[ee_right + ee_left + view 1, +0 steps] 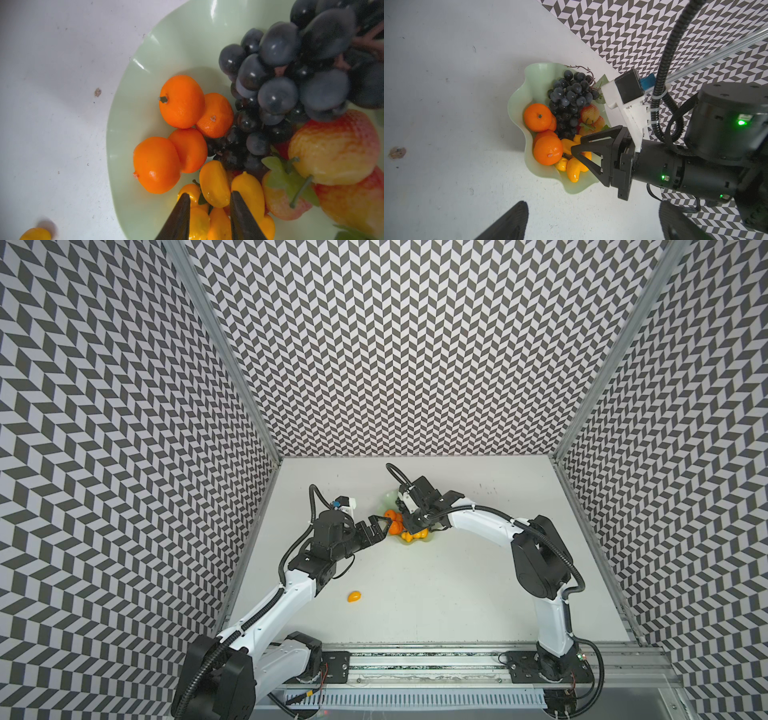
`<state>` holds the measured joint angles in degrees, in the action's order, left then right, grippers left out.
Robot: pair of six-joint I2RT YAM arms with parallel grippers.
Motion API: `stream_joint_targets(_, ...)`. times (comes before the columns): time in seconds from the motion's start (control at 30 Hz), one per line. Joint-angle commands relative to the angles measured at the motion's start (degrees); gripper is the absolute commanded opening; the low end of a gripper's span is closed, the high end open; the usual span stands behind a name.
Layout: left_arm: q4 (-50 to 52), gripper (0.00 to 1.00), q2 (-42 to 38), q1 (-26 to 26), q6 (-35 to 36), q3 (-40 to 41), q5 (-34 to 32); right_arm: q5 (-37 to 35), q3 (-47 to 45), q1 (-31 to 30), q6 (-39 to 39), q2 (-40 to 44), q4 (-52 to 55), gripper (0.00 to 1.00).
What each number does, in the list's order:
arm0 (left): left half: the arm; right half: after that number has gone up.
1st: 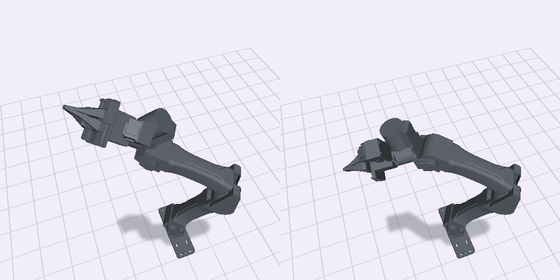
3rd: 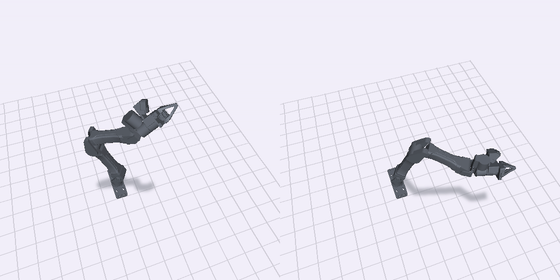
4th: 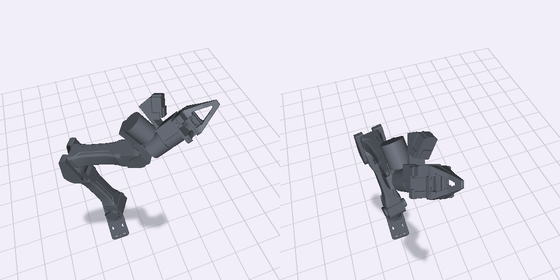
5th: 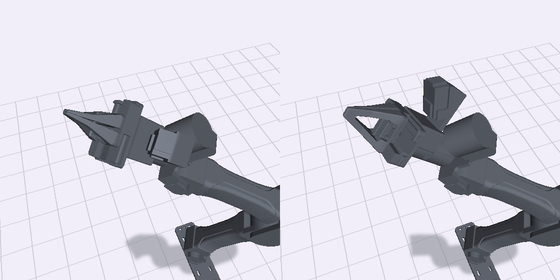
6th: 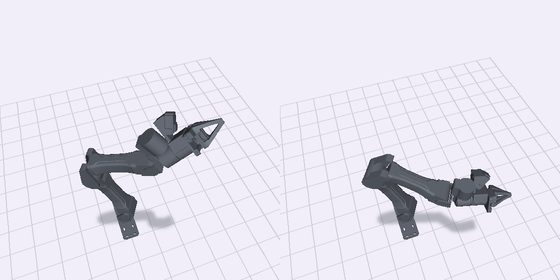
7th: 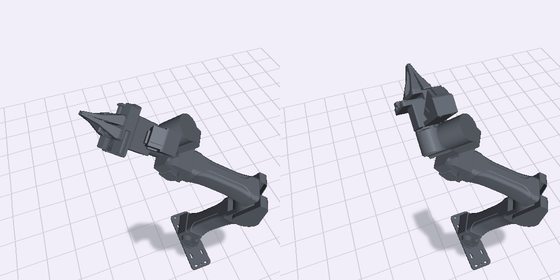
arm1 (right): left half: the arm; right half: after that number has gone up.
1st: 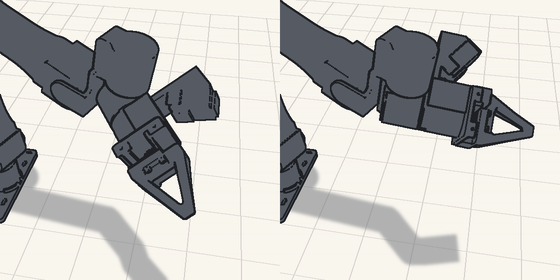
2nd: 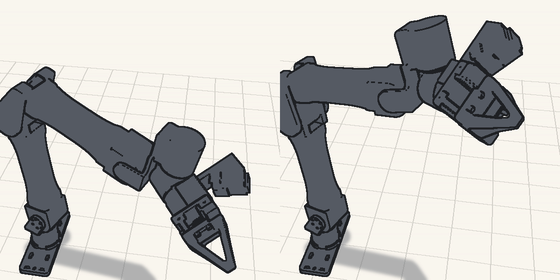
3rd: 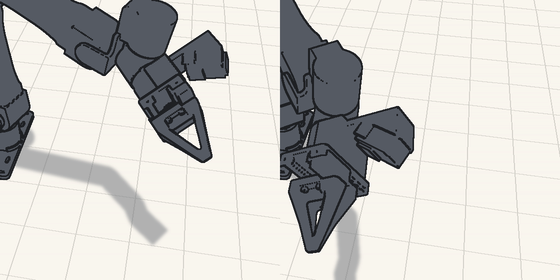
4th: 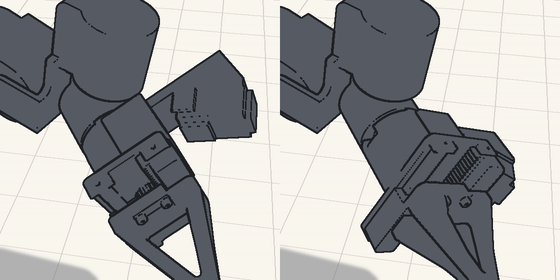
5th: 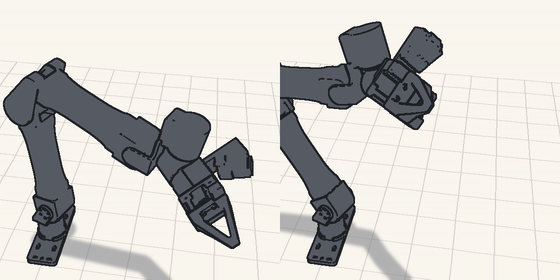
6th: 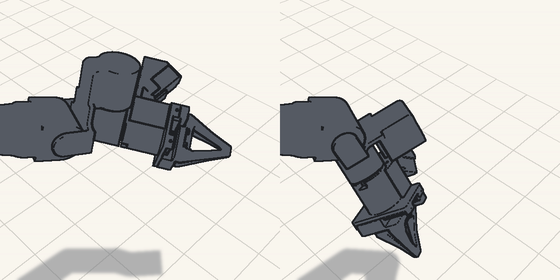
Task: Arrange fruit in a fruit bowl
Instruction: Place the fruit in the fruit bowl, then pick up the fruit from the bottom-left of the table.
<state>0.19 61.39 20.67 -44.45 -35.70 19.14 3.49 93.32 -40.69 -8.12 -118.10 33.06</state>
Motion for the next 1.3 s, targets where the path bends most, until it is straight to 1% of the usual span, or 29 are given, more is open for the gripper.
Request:
stream_joint_targets(0.0, 5.3, 1.0, -2.7, 0.3, 0.9, -0.9, -3.0, 1.1, -1.6, -0.4, -0.3, 5.7, -1.7, 0.34)
stream_joint_targets(0.17, 16.6, 1.0, -5.8, 0.1, 0.8, -3.5, -8.4, 4.2, -8.6, -2.8, -1.6, 12.3, -7.1, 0.34)
stream_joint_targets(0.27, 23.0, 1.0, -8.4, -0.3, 1.1, -4.3, -10.5, 5.0, -13.1, -5.7, -2.0, 15.6, -10.5, 0.35)
stream_joint_targets(0.33, 26.4, 1.0, -11.3, -1.1, 0.9, -4.1, -11.5, 5.9, -16.6, -8.0, -1.7, 17.4, -13.7, 0.37)
stream_joint_targets(0.4, 29.0, 1.0, -14.1, -2.8, 0.8, -3.7, -11.5, 7.5, -18.9, -10.0, -1.0, 18.2, -16.2, 0.38)
stream_joint_targets(0.5, 33.1, 1.0, -17.9, -6.6, 1.6, -3.8, -10.6, 8.5, -20.8, -13.1, 0.5, 18.2, -19.1, 0.38)
stream_joint_targets(0.63, 37.1, 1.0, -21.7, -11.1, 2.3, -3.8, -9.7, 8.0, -25.5, -16.3, 1.0, 19.7, -28.0, 0.39)
stream_joint_targets(0.67, 37.6, 1.0, -22.3, -11.7, 2.3, -3.8, -9.5, 8.2, -27.1, -16.8, 1.4, 20.2, -31.4, 0.4)
stream_joint_targets(0.73, 38.8, 1.0, -23.6, -12.5, 2.1, -3.5, -9.3, 12.1, -29.9, -17.1, 2.8, 20.4, -36.9, 0.42)
stream_joint_targets(0.77, 39.2, 1.0, -24.1, -12.8, 2.0, -3.3, -9.3, 12.9, -30.5, -17.4, 3.8, 20.2, -38.5, 0.42)
stream_joint_targets(0.93, 41.5, 1.0, -25.5, -15.0, 2.0, -3.0, -8.6, 15.6, -35.0, -18.7, 11.4, 19.0, -48.1, 0.45)
stream_joint_targets(1.03, 42.6, 1.0, -25.6, -17.0, 2.5, -3.4, -7.8, 18.1, -34.9, -18.7, 16.1, 16.9, -48.9, 0.47)
stream_joint_targets(1.1, 43.1, 1.0, -25.9, -18.5, 3.0, -3.7, -7.5, 20.5, -33.0, -18.8, 19.7, 14.5, -46.5, 0.48)
stream_joint_targets(1.2, 43.2, 1.0, -26.4, -20.6, 3.5, -3.4, -6.6, 22.7, -30.3, -18.8, 22.7, 10.9, -43.6, 0.51)
stream_joint_targets(1.27, 43.3, 1.0, -26.3, -21.6, 3.5, -3.1, -5.9, 24.2, -28.4, -19.0, 24.2, 8.8, -41.7, 0.51)
